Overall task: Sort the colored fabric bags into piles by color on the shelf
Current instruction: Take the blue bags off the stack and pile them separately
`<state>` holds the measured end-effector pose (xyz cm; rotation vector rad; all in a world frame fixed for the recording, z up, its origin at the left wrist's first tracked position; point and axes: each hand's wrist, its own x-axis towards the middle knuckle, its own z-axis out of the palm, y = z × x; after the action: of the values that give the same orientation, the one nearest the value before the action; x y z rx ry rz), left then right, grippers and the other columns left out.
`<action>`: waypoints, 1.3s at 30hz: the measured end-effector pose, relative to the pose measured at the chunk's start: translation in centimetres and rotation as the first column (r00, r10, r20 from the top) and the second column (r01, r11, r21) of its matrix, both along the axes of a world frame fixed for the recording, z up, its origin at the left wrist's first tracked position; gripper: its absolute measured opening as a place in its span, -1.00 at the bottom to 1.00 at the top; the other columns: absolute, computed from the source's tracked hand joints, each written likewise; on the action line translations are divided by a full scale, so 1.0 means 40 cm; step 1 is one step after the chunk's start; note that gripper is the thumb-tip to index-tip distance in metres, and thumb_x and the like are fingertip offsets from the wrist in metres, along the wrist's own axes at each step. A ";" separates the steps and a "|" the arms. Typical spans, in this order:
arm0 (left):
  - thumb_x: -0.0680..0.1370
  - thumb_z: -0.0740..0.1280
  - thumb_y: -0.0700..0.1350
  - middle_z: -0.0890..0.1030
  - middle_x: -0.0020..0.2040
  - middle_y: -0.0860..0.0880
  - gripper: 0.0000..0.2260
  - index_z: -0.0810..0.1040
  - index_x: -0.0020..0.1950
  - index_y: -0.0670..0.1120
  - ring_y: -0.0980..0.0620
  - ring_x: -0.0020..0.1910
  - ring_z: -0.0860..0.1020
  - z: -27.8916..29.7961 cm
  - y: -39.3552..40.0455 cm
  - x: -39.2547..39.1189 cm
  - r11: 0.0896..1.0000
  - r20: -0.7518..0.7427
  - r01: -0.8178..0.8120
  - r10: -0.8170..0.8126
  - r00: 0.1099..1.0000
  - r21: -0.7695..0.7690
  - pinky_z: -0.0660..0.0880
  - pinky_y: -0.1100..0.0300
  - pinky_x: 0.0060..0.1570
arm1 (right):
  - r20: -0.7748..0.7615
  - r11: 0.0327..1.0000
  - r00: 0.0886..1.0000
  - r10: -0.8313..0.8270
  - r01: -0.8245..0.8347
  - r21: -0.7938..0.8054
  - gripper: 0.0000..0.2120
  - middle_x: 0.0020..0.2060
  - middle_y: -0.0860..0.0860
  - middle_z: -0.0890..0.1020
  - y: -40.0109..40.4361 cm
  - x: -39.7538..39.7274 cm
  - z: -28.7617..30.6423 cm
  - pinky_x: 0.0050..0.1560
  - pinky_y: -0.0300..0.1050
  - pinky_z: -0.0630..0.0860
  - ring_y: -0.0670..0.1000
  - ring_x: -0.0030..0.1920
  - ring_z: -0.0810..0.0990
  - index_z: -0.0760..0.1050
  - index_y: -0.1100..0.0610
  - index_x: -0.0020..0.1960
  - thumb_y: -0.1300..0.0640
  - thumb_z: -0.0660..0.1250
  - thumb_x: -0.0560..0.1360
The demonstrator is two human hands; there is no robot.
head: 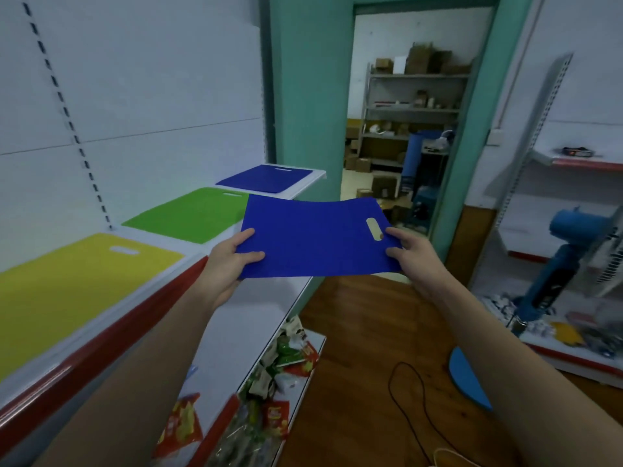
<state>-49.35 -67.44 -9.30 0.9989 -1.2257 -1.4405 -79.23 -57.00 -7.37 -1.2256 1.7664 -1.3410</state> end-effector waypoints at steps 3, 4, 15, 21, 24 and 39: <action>0.51 0.39 -0.37 0.53 0.34 -0.06 -0.41 0.37 0.50 -0.06 -0.01 0.11 0.63 -0.008 -0.098 -0.048 1.000 0.019 0.028 -0.028 0.999 -0.013 0.63 0.20 -0.11 | 0.046 1.000 0.999 -0.019 0.020 -0.003 -0.54 0.34 0.03 0.42 -0.081 -0.049 -0.009 0.05 0.11 0.63 0.02 0.09 0.62 0.32 0.04 0.49 0.26 0.22 0.62; 0.51 0.39 -0.37 0.52 0.35 -0.06 -0.41 0.37 0.50 -0.06 -0.01 0.12 0.63 -0.009 -0.127 -0.065 0.999 0.025 0.035 -0.034 0.999 -0.014 0.63 0.20 -0.10 | 0.052 1.000 0.998 -0.027 0.027 0.001 -0.54 0.36 0.04 0.41 -0.106 -0.065 -0.013 0.06 0.12 0.63 0.02 0.10 0.61 0.33 0.03 0.48 0.26 0.23 0.61; 0.50 0.38 -0.38 0.49 0.37 -0.11 -0.42 0.38 0.49 -0.09 -0.05 0.15 0.60 -0.011 -0.405 -0.307 0.999 0.076 0.015 -0.011 0.997 -0.048 0.62 0.25 -0.14 | 0.068 1.000 0.998 0.007 -0.006 -0.017 -0.53 0.33 0.03 0.42 -0.405 -0.319 -0.022 -0.13 -0.13 0.66 0.00 0.06 0.63 0.32 0.06 0.49 0.26 0.24 0.61; 0.50 0.39 -0.38 0.50 0.34 0.01 -0.45 0.45 0.44 -0.04 0.07 0.12 0.58 0.013 -0.500 -0.428 0.995 0.023 -0.098 0.099 0.995 -0.036 0.60 0.30 -0.21 | 0.128 0.993 0.988 0.088 -0.076 -0.092 -0.54 0.33 0.02 0.43 -0.560 -0.457 0.013 -0.13 -0.14 0.65 0.01 0.08 0.64 0.33 0.09 0.48 0.31 0.23 0.61; 0.50 0.40 -0.36 0.53 0.32 0.01 -0.45 0.44 0.45 -0.03 0.03 0.15 0.59 0.024 -0.553 -0.460 0.991 0.023 -0.123 0.124 0.992 -0.050 0.62 0.27 -0.13 | 0.146 0.986 0.980 0.133 -0.115 -0.121 -0.55 0.29 -0.03 0.44 -0.644 -0.498 0.023 -0.15 -0.17 0.64 -0.01 0.06 0.64 0.32 0.12 0.48 0.32 0.21 0.61; 0.50 0.41 -0.34 0.47 0.30 0.00 -0.49 0.48 0.42 -0.03 0.01 0.11 0.57 0.066 -0.898 -0.479 0.912 0.056 -0.410 0.411 0.910 -0.033 0.56 0.01 0.17 | 0.116 0.947 0.945 0.307 -0.291 -0.136 -0.58 0.24 -0.03 0.43 -1.191 -0.505 0.047 -0.09 -0.08 0.67 -0.03 -0.01 0.64 0.38 0.14 0.44 0.33 0.23 0.60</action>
<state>-68.50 -103.34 -6.65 1.2117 -0.9943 -1.0703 -99.44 -104.66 -5.50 -1.3691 1.3599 -1.3271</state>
